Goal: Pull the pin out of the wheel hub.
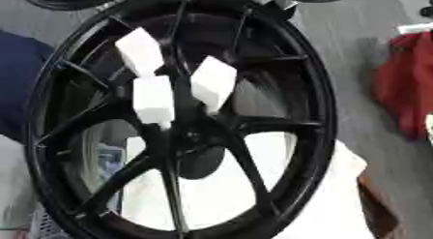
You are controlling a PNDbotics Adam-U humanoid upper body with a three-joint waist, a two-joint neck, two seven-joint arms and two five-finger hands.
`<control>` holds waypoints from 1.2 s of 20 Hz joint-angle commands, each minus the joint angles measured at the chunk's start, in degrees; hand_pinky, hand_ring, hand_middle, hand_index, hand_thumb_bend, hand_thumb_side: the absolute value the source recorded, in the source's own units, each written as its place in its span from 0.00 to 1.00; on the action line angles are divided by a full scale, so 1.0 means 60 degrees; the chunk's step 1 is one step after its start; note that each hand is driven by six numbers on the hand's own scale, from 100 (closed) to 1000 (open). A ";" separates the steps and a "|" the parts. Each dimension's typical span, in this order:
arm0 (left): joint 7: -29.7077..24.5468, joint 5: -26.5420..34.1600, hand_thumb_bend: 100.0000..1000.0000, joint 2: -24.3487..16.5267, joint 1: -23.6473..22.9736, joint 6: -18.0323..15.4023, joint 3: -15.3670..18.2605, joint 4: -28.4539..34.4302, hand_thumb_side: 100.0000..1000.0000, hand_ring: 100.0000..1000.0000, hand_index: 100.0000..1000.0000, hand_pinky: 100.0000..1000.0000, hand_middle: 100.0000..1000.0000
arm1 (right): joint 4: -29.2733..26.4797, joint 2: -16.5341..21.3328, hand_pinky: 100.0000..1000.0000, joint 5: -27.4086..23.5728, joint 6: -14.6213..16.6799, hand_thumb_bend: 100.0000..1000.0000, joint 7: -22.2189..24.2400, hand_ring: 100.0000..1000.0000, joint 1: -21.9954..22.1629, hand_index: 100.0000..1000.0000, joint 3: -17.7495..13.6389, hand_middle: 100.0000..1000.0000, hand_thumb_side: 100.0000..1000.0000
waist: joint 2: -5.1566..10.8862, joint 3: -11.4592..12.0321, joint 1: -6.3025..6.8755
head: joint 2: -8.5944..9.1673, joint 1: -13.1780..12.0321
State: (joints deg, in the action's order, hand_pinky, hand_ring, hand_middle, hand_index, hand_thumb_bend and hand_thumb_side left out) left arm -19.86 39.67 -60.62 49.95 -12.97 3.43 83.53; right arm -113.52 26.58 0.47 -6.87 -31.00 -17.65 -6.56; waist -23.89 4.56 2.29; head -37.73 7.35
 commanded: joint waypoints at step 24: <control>-0.3436 -0.4934 0.00 -0.0777 -0.0552 -0.1082 -0.0791 0.3743 0.42 0.75 0.88 0.83 0.77 | -0.0179 0.0146 0.77 0.0350 -0.0016 0.00 -0.0081 0.63 0.0068 0.79 -0.0111 0.54 0.47 | 0.0242 0.0122 -0.0199 | -0.0011 -0.0270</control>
State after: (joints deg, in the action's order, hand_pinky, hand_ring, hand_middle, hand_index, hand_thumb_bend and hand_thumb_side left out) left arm -39.06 12.25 -62.46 46.20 -19.09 -1.41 103.84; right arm -113.52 26.52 2.87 -6.90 -31.50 -17.06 -6.75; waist -23.94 5.27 1.13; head -37.72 5.72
